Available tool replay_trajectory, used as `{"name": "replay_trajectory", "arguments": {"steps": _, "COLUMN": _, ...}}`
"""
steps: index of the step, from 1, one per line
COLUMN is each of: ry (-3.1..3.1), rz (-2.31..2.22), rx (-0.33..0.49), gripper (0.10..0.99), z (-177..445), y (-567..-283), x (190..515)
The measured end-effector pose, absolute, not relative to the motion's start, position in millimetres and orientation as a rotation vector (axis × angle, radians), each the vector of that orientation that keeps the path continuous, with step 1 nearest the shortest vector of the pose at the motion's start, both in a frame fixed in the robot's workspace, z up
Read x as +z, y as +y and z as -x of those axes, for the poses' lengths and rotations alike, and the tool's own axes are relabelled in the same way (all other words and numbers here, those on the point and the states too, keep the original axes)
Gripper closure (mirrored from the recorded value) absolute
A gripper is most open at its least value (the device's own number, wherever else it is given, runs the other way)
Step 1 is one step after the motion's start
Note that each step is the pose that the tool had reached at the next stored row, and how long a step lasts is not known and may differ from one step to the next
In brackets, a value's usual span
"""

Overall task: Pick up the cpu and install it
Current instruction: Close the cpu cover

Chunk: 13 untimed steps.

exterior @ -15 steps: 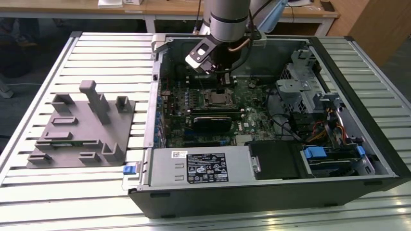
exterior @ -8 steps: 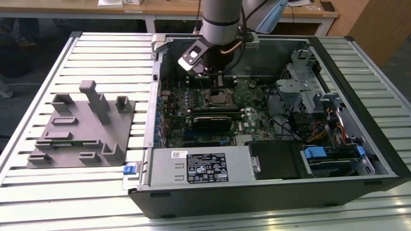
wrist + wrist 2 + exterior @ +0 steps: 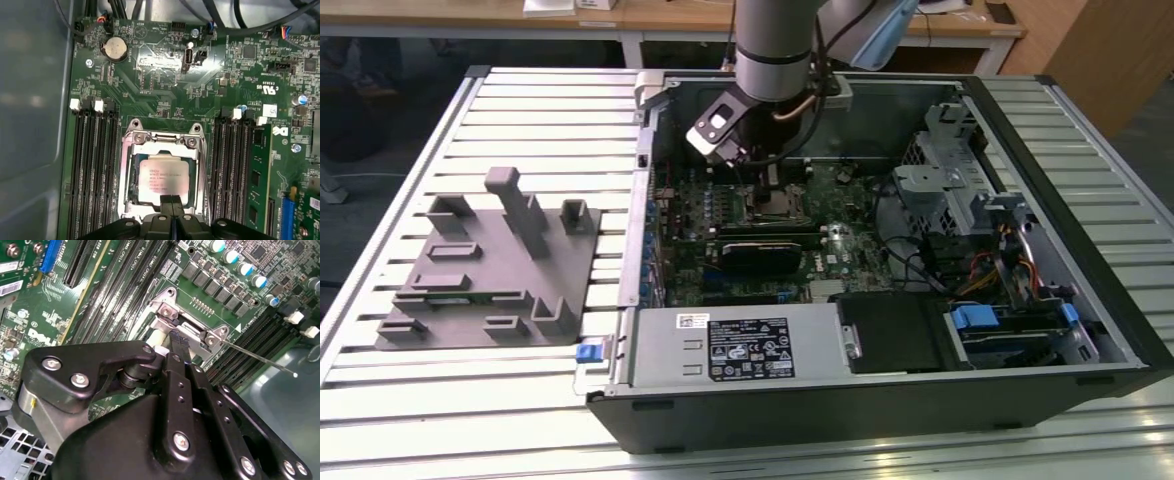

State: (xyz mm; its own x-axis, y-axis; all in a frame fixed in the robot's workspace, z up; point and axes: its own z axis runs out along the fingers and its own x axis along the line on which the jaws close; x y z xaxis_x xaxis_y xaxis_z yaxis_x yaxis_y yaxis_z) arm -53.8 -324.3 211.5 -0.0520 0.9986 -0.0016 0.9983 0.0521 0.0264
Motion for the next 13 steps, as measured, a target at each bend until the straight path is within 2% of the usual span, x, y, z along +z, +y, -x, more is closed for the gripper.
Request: {"name": "replay_trajectory", "arguments": {"steps": 13, "ry": 2.264, "rz": -2.149, "rx": 0.028, "gripper": 0.980, "z": 53.9, "y": -324.3, "x": 202.0}}
